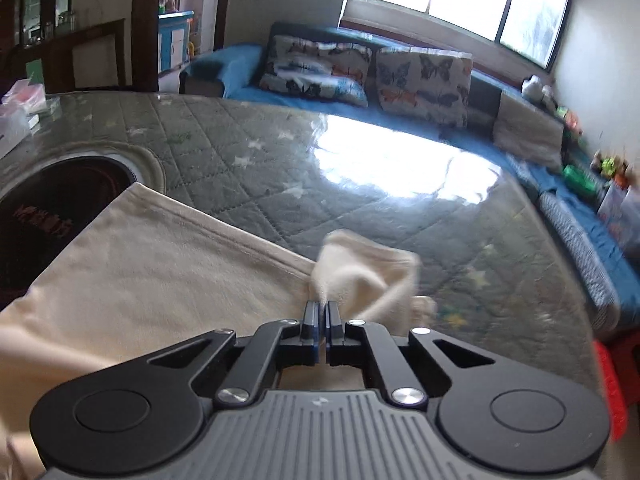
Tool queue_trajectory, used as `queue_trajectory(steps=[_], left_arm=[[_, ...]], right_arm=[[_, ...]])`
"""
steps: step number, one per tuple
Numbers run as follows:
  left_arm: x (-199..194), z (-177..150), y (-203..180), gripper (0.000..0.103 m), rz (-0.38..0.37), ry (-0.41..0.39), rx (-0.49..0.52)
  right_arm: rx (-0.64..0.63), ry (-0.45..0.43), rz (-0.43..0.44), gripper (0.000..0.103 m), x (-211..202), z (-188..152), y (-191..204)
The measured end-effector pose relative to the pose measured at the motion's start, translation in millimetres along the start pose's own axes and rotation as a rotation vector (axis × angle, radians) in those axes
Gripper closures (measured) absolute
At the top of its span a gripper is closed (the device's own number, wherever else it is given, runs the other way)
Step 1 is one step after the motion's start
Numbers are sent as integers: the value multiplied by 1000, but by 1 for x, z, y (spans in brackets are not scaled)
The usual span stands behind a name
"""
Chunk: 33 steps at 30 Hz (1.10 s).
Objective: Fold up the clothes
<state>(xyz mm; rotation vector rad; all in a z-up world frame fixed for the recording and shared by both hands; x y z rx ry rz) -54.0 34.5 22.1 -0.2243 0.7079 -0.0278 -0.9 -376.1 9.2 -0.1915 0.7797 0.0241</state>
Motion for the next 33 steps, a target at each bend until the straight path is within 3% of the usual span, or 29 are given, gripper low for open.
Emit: queue_trajectory(steps=[5, 13, 20, 25, 28, 30, 33], left_arm=[[-1, 0, -2, 96, -3, -9, 11], [-5, -1, -2, 96, -4, -11, 30], [-11, -3, -2, 96, -4, -9, 42], [-18, -3, 1, 96, 16, -16, 68], [-23, -2, 6, 96, 28, -17, 70], [-28, 0, 8, 96, 25, -20, 72], [-35, 1, -2, 96, -21, -27, 101]], right_arm=[[-31, -66, -49, 101, -48, -23, -18], [20, -97, -209, 101, -120, -83, -72], [134, 6, -284, 101, -130, -138, -117], [211, 73, -281, 100, -115, -164, -136], [259, 83, -270, 97, -115, -172, -145], [283, 67, -277, 88, -119, -173, -152], [286, 36, -289, 83, -126, -171, -157]])
Point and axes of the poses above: each gripper's, at about its wrist camera, not at the fingertips, and x roughly the way its jaws point, y to its left, z to its top, the point moved 2 cm from there along x, roughly the way its jaws point, and after that the axes turned 1 degree about x, right-handed, at the moved point
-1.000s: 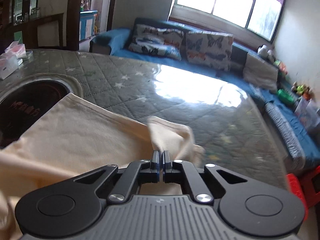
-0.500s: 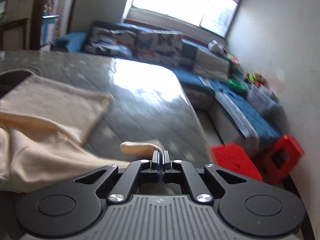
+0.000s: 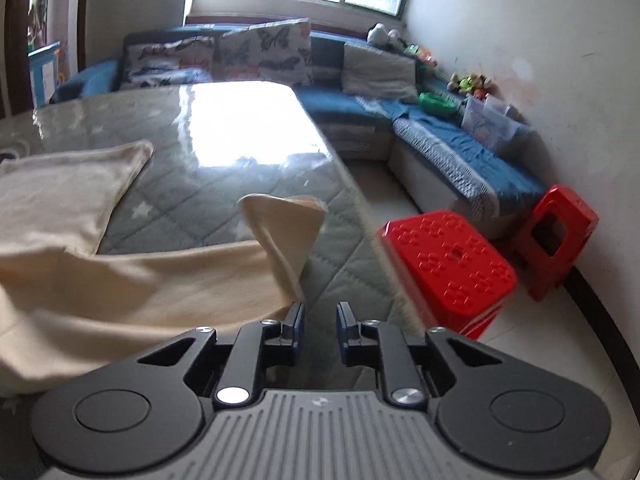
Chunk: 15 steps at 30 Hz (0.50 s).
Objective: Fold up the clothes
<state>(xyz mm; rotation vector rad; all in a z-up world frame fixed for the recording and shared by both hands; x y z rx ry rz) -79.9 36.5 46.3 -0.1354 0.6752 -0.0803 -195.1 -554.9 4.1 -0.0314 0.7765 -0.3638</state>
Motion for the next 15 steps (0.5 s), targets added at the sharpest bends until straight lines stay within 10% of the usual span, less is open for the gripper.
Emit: queue_trajectory(steps=[4, 15], left_arm=[[-7, 3, -30, 95, -92, -14, 70], [-7, -7, -117, 91, -309, 15, 275]], right_arm=[[-24, -29, 17, 64, 0, 8, 5], [-76, -32, 3, 49, 21, 19, 16]])
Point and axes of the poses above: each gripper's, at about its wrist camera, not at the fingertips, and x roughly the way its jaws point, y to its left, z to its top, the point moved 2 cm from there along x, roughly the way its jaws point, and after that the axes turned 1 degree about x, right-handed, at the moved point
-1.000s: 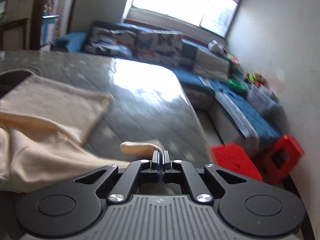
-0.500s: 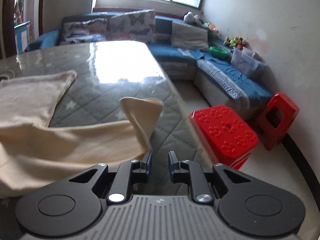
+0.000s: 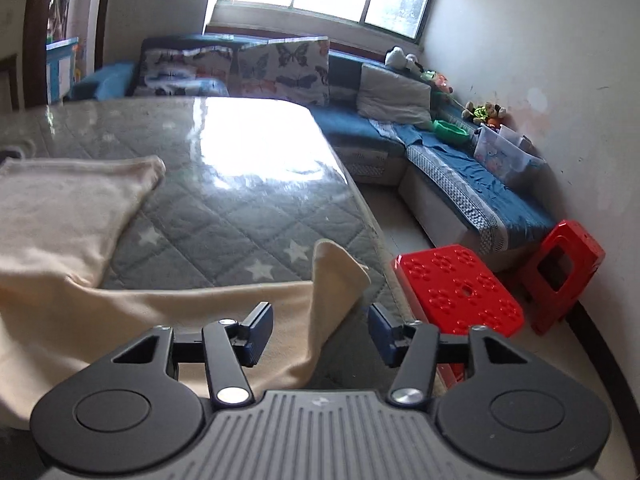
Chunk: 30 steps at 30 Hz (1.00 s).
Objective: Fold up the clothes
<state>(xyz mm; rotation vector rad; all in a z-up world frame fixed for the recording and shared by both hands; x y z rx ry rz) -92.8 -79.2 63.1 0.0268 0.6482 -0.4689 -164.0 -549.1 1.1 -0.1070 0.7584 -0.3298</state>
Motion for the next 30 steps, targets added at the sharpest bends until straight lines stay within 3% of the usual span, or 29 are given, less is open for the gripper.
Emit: queue_trajectory(steps=[2, 5, 9, 19, 20, 25, 30], left_arm=[[6, -2, -12, 90, -29, 14, 36], [12, -4, -29, 80, -70, 31, 89], [21, -7, -50, 71, -123, 43, 168], [58, -16, -68, 70, -131, 98, 268], [60, -17, -68, 71, -125, 103, 271], [61, -22, -65, 95, -101, 92, 288], [40, -23, -65, 100, -130, 47, 299]], right_arm=[[8, 23, -18, 49, 10, -3, -6], [24, 45, -49, 49, 17, -7, -19], [15, 31, -61, 48, 9, -5, -27], [-40, -58, 40, 48, -30, 14, -8], [-47, -65, 57, 48, -34, 16, -3], [-116, -99, 165, 48, -50, 24, 27], [-182, -114, 274, 48, -59, 30, 58]])
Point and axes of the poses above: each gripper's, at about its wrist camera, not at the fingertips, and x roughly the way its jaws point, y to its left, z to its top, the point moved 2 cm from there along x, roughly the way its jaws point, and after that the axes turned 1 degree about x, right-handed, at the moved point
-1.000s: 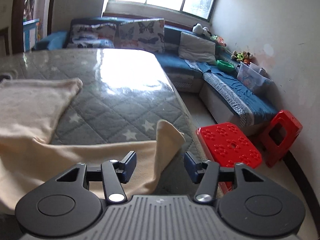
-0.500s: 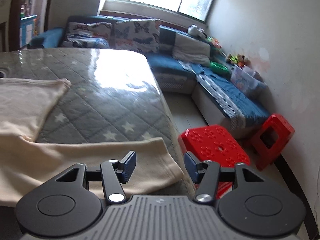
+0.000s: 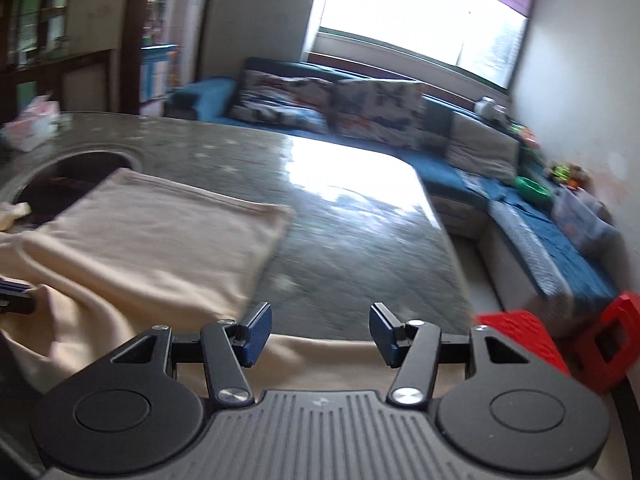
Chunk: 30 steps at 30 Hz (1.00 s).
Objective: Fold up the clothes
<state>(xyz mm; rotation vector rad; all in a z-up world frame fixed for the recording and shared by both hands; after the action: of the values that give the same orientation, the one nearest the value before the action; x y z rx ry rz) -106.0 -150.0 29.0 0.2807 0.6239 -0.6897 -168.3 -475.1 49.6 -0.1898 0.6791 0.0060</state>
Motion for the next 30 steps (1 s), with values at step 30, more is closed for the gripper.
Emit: queue_trajectory(steps=[30], left_arm=[[16, 0, 39, 97, -30, 37, -117]], right_arm=[[-232, 117, 391, 48, 0, -30, 113]])
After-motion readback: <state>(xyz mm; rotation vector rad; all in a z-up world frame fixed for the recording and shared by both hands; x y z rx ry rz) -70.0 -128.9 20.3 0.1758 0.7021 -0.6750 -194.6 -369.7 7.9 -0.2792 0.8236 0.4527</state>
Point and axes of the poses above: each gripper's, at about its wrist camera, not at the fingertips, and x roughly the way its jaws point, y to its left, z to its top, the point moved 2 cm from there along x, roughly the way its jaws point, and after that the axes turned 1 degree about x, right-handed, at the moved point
